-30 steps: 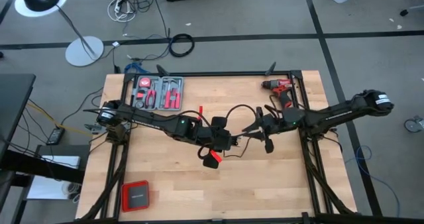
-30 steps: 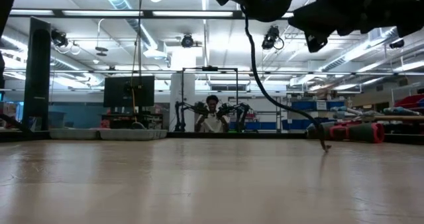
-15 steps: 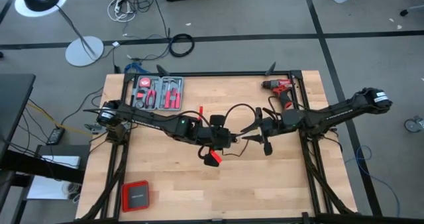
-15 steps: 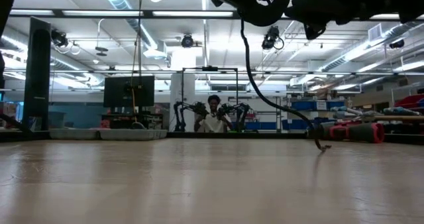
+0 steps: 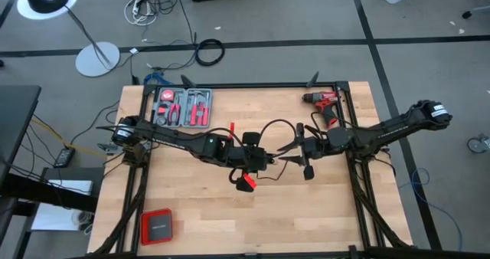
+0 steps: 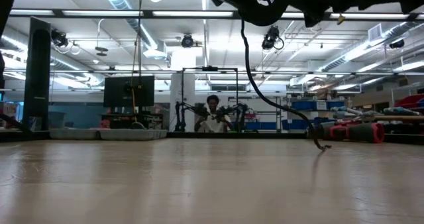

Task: Coil cords
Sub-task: Coil the black wire on the spool

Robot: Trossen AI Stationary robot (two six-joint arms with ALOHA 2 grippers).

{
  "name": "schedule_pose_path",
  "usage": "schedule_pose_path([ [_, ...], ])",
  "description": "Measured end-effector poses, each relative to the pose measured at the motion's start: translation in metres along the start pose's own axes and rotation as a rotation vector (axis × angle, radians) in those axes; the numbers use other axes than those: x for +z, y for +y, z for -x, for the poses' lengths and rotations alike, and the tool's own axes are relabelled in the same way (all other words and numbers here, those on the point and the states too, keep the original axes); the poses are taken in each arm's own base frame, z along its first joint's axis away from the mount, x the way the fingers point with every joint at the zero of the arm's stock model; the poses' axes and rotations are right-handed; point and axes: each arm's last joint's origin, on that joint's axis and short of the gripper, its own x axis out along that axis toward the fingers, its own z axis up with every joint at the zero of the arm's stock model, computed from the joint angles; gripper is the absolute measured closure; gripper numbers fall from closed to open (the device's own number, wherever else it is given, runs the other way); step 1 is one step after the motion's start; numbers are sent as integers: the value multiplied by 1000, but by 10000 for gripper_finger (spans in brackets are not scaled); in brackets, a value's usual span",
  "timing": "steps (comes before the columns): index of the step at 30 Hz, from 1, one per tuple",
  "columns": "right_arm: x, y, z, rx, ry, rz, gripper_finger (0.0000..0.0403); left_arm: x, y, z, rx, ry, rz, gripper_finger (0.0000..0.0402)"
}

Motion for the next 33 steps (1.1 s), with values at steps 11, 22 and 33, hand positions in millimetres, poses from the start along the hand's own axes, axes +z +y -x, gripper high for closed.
schedule_pose_path([
  [11, 16, 4, -32, 33, 92, 59, 287, 0, -1, 0, -7, -7, 5, 401],
  [22, 18, 3, -33, 5, 82, 69, 355, 1, -4, 2, 27, -12, -1, 401],
  [33, 16, 8, -31, -18, 111, 100, 387, 1, -4, 1, 48, -5, 29, 383],
])
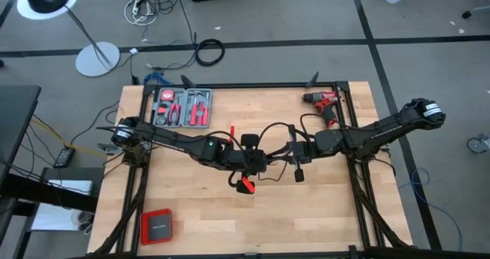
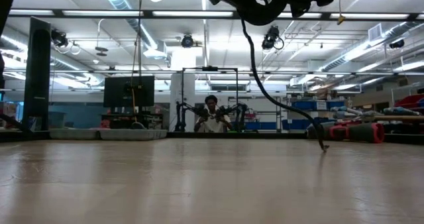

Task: Coil cords
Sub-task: Coil the black wire on the spool

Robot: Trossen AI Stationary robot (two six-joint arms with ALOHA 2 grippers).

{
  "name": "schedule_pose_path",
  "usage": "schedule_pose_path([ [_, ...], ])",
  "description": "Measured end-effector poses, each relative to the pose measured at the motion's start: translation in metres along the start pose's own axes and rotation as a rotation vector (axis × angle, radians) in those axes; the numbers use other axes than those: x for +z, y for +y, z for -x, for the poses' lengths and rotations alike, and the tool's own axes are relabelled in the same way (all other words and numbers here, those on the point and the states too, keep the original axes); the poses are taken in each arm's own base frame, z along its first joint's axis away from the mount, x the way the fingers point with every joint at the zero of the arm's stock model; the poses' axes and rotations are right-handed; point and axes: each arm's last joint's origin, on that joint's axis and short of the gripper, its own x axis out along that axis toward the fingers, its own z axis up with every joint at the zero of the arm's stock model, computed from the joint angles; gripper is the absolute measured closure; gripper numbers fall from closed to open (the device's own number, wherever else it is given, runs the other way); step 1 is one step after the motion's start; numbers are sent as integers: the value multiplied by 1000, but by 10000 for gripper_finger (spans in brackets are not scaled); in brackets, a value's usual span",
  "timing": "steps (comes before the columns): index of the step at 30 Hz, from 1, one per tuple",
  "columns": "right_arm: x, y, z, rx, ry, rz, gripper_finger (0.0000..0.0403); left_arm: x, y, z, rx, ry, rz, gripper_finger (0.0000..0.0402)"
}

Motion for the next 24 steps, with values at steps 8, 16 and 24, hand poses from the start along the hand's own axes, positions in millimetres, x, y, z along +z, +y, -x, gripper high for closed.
schedule_pose_path([
  [8, 0, 2, 4, -33, 21, 6, 388, 9, -2, 10, -2, -21, 15, 278],
  [16, 6, -2, 22, -23, 20, 10, 401, 20, -16, 37, 66, -73, 18, 255],
  [24, 4, 1, 20, -8, 29, 12, 401, 28, -24, 60, 176, -104, 24, 254],
])
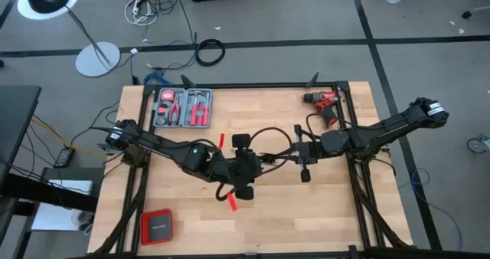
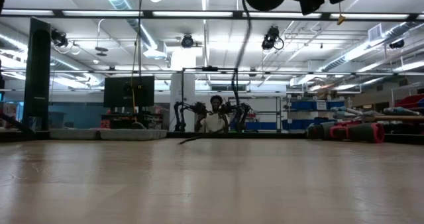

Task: Coil cords
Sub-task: Coil the black wire on the spool

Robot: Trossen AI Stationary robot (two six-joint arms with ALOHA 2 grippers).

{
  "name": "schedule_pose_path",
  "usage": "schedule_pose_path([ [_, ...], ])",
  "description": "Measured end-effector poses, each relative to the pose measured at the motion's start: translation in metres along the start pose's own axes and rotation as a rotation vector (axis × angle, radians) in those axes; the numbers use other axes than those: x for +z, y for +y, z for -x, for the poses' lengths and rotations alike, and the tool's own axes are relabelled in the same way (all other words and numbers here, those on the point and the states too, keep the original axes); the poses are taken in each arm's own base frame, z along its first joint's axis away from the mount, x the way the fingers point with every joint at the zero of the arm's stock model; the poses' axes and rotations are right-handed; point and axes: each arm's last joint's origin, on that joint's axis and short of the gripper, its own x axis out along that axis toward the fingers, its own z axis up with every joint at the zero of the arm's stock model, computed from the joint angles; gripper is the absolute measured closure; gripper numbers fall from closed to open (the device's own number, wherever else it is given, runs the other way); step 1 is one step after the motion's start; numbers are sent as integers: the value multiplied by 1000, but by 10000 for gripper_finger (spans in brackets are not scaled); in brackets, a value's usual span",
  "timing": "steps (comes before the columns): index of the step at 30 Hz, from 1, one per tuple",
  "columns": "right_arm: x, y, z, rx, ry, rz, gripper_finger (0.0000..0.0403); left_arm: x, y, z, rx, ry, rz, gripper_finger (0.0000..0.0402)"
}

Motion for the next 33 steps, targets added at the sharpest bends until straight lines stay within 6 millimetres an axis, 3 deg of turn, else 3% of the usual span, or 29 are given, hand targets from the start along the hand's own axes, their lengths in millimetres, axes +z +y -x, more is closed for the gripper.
schedule_pose_path([
  [6, -2, 4, 0, -21, 30, 3, 401, -2, -2, 9, -6, 15, 14, 254],
  [19, -4, 4, 1, -23, 51, -4, 402, 7, 5, 102, 35, -181, 67, 254],
  [26, -4, 5, 1, -3, 46, -9, 402, 4, 8, 138, -17, -248, 71, 255],
  [33, -4, 6, 1, 2, 46, -7, 402, -22, -1, 163, 4, -335, 99, 278],
])
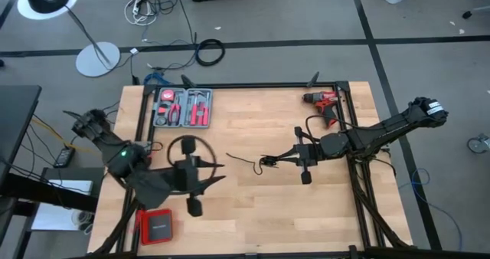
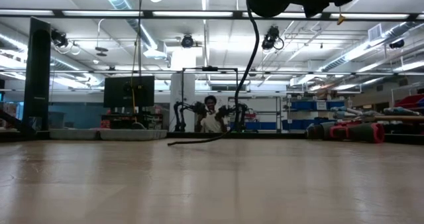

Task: Coil cords
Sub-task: Coil the black wire on the spool

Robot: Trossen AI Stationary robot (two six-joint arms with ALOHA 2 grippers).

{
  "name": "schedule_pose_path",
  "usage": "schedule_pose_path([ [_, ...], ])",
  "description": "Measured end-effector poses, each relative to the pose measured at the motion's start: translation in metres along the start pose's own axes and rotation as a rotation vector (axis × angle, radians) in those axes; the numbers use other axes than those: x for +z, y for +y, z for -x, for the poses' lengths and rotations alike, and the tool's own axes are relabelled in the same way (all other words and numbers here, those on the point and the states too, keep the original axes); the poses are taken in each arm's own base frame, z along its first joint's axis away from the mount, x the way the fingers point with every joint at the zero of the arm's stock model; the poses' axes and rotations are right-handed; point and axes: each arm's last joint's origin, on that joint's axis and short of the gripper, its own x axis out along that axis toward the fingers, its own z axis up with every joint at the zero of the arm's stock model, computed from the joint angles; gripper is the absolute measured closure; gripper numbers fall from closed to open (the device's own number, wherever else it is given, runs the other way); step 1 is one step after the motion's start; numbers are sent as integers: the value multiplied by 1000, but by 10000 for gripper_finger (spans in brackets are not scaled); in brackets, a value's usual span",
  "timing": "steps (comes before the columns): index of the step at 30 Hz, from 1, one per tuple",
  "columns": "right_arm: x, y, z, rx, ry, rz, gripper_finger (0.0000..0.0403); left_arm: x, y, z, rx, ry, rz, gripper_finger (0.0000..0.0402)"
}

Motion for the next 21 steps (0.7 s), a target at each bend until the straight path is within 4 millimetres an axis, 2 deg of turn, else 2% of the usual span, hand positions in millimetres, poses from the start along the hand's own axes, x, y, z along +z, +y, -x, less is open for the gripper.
schedule_pose_path([
  [3, 1, 0, 0, 9, -8, -2, 402, -22, 0, 6, 20, -51, 52, 288],
  [14, -9, -3, -2, -3, -71, -21, 403, -145, 16, -12, 86, -221, 317, 298],
  [21, -12, -10, -4, -32, -67, -30, 403, -208, 27, -35, 99, -156, 428, 298],
])
